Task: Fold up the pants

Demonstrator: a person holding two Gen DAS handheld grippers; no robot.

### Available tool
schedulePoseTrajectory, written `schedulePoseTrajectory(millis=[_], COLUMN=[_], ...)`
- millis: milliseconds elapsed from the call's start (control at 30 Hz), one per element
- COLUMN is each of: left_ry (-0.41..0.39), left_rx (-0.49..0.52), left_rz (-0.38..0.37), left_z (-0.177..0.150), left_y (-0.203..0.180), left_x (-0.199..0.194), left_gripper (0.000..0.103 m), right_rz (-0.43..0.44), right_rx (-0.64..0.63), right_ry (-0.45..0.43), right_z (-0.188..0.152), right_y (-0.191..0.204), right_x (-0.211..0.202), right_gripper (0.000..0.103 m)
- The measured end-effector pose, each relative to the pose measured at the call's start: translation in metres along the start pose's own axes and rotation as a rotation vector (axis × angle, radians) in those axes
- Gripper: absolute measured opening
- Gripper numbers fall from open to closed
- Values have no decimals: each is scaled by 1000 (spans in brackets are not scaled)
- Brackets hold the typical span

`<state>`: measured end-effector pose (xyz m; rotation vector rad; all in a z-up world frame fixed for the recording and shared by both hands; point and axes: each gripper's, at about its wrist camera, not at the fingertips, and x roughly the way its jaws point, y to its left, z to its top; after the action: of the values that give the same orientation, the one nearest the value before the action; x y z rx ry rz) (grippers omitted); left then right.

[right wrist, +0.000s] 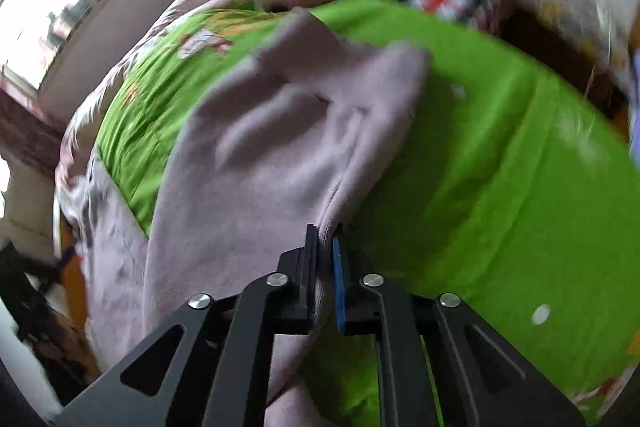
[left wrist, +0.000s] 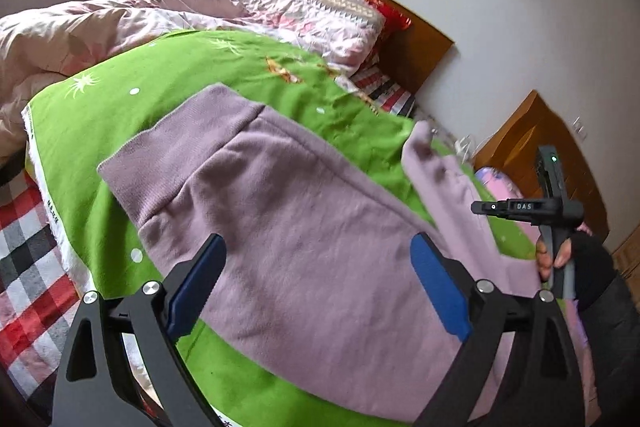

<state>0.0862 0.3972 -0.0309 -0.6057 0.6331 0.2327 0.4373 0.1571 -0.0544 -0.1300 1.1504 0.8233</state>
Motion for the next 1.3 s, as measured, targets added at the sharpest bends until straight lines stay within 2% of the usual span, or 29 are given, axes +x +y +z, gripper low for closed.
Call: schedulePoseTrajectory(millis=[67,167,233,300,367,400,433,467,567,633,700,767,833,867,900,967,1033,1067,1167,1300], left_ry=[-16,-73,-121,-154,-159,-158,-154,-148,-137,-126,-111,-101,-81,-64,-58,-32,-3,15,63,131], left_rx=[-30,-79,-122,-187,-236,-247,-255,-260,-266,-265,-251,-161,2,145,223,418,512,549,615,826], left_rz=[-17,-37,-21,9,56,75,93,109,136,134,93,3,-45,-48,-35,30,73,86,61,86], left_z=[7,14,14,12,6,3,-1,-4,-14,-18,-22,-23,-25,-30,-33,-44,-51,-52,-49,-52], left_y=[3,9,18,34,48,53,58,63,74,78,72,50,15,-12,-26,-54,-65,-67,-69,-79], left_x=[-6,-24,-35,-44,-49,-51,-53,-57,-65,-66,-64,-61,-58,-54,-51,-39,-25,-16,1,21], left_gripper=[93,93,94,94,94,94,94,94,94,94,94,94,94,94,94,94,90,84,76,70], right_rz=[51,110,157,201,252,276,288,302,367,454,550,579,490,434,355,155,19,-17,-58,-84], right_rx=[-72,-311,-462,-564,-678,-717,-747,-761,-742,-681,-630,-587,-566,-573,-591,-666,-715,-719,-717,-663], right_ry=[-80,-160,-163,-126,-13,49,91,101,135,120,64,-45,-149,-176,-194,-172,-102,-73,-20,21], right_z=[5,-4,-21,-37,-64,-73,-90,-99,-111,-105,-95,-84,-69,-66,-62,-59,-59,-60,-62,-67], right_y=[40,135,195,230,265,275,281,281,271,257,238,208,179,171,163,157,150,147,138,128], right_x=[-23,-47,-44,-31,2,20,34,40,40,21,-9,-48,-72,-76,-76,-62,-39,-29,-11,7], right_gripper=[9,9,9,10,20,48,82,88,87,83,80,80,80,80,80,80,72,71,71,71])
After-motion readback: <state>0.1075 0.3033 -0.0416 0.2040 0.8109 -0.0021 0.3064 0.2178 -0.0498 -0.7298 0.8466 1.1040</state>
